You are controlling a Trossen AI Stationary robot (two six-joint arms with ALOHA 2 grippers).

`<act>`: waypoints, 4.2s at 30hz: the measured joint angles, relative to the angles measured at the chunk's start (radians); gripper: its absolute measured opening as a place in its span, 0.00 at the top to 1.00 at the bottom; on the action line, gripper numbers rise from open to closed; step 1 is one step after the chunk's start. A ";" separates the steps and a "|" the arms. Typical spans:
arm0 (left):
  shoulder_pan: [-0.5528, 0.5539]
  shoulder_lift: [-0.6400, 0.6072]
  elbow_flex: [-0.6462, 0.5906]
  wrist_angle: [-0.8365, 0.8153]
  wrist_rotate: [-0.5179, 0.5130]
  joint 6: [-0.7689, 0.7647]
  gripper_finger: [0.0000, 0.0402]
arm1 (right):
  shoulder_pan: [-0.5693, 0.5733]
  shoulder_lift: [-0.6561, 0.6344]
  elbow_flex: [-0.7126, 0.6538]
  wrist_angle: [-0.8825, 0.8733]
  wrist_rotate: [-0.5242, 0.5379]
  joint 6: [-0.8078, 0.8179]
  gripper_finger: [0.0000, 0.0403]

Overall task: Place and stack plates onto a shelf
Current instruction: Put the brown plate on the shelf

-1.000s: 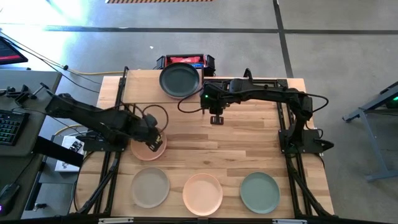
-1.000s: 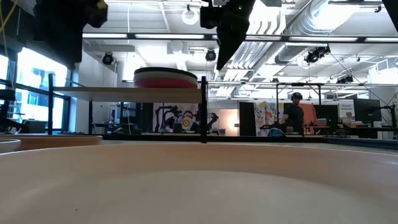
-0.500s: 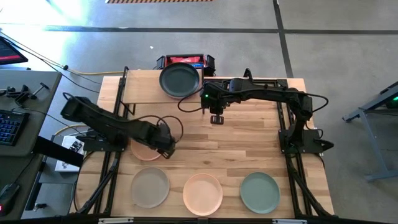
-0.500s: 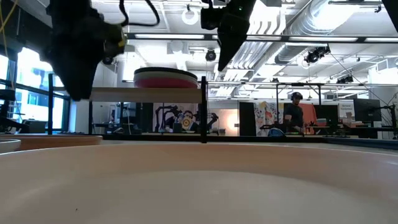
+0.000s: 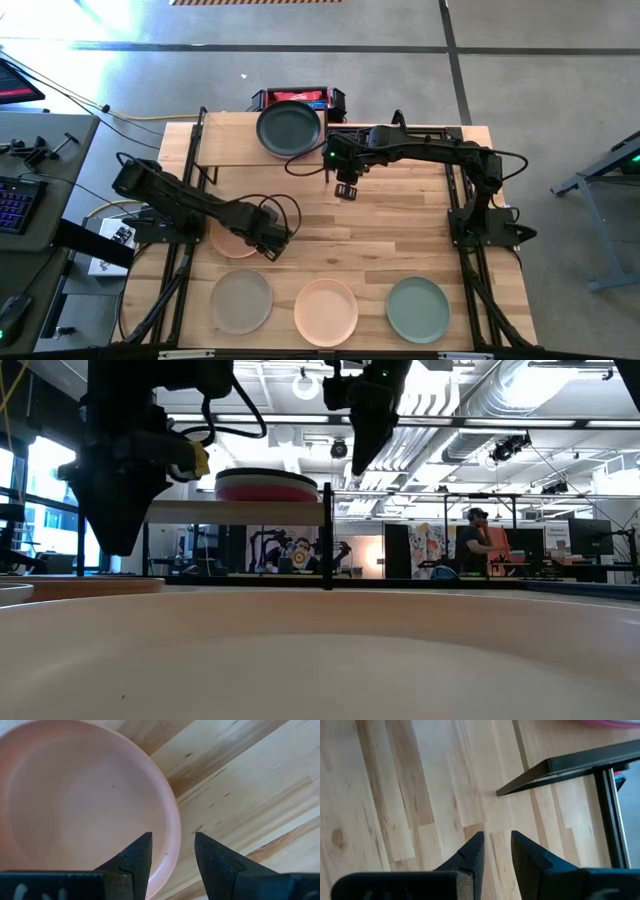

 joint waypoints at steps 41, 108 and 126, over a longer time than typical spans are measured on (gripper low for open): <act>-0.027 0.201 0.052 0.037 0.004 0.038 0.99 | 0.098 0.000 0.000 -0.037 -0.019 0.070 0.81; 0.231 -0.538 0.106 -0.481 -0.403 1.080 1.00 | 0.098 0.000 0.000 -0.130 -0.018 0.049 0.89; 0.585 -0.535 0.106 -0.356 -0.387 1.409 1.00 | 0.077 0.000 0.000 -0.119 -0.019 0.043 0.89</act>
